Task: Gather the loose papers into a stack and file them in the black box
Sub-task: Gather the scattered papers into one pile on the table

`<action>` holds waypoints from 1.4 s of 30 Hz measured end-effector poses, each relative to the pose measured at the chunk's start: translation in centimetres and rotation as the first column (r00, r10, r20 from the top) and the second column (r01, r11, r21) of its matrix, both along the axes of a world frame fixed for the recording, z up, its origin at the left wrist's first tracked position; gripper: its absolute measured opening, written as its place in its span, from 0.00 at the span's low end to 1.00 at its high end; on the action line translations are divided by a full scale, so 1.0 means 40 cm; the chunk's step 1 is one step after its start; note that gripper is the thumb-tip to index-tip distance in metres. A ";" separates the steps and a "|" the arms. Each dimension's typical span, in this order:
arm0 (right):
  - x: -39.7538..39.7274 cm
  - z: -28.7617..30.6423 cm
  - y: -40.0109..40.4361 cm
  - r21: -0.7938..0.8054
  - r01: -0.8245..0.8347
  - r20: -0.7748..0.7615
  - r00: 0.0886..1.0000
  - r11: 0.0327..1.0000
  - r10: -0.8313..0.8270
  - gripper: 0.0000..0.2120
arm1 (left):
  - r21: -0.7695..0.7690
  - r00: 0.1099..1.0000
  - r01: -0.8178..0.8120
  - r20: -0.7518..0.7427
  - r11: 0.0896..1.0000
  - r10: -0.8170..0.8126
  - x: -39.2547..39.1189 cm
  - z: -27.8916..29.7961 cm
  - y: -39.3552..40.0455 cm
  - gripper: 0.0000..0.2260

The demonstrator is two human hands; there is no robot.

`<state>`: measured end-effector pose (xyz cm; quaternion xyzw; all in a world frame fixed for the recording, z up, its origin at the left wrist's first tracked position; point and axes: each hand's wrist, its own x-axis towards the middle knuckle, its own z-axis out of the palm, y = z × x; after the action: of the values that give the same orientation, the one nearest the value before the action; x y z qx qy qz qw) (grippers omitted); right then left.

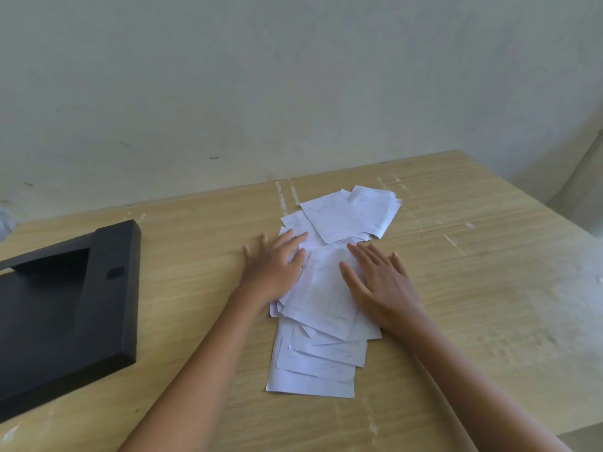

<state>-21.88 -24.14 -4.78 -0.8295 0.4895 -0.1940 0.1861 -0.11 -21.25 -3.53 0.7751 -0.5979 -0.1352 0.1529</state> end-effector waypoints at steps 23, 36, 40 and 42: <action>-0.010 -0.005 -0.014 0.002 0.026 -0.065 0.998 1.000 -0.026 0.26 | 0.282 0.963 -0.171 0.253 0.944 0.099 0.046 0.093 -0.085 0.24; -0.009 -0.007 -0.003 -0.033 -0.052 -0.167 0.985 0.998 0.046 0.28 | -0.174 0.853 -0.502 -0.262 0.847 0.452 0.092 0.024 0.046 0.26; -0.007 -0.009 0.003 -0.046 -0.053 -0.196 0.980 0.998 0.043 0.28 | -0.107 0.838 -0.521 -0.249 0.846 0.485 0.122 0.023 0.075 0.09; -0.006 -0.010 0.005 -0.046 -0.051 -0.206 0.978 0.998 0.041 0.28 | -0.117 0.831 -0.531 -0.266 0.839 0.488 0.126 0.025 0.093 0.07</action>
<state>-22.13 -23.94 -5.18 -0.8606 0.4817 -0.1155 0.1180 4.94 -17.52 -2.54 0.8685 -0.3572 -0.1199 0.3222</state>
